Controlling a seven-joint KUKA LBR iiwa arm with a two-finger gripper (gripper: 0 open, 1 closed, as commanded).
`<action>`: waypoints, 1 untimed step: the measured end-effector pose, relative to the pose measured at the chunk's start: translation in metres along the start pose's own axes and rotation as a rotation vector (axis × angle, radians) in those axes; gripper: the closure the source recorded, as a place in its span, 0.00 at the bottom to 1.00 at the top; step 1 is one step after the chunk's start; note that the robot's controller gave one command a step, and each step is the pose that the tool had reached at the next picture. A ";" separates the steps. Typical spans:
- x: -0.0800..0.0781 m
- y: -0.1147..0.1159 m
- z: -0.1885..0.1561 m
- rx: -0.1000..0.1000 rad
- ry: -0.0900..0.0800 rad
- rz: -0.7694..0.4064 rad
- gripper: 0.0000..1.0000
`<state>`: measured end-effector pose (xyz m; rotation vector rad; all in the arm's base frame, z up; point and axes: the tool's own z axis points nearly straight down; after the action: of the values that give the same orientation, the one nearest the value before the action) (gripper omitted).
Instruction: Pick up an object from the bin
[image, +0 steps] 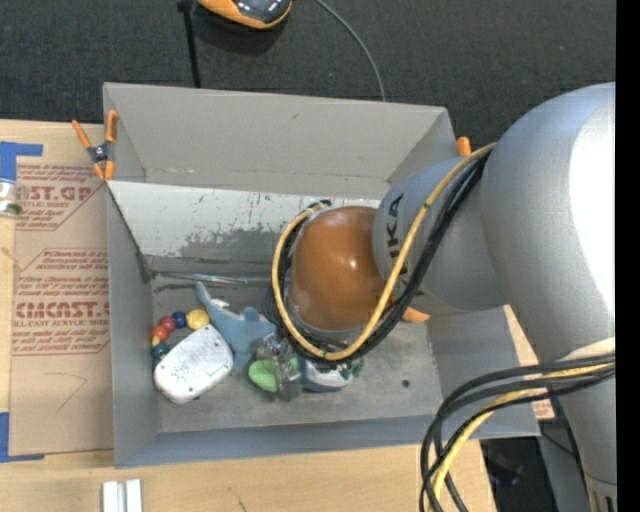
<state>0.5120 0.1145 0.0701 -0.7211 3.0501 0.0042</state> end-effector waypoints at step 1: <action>0.000 -0.011 0.000 0.001 -0.003 -0.017 1.00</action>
Offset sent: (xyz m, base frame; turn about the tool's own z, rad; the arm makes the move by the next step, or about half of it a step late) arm 0.0108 -0.0197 -0.0001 -0.0793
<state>0.5166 0.1043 0.0703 -0.7466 3.0404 0.0035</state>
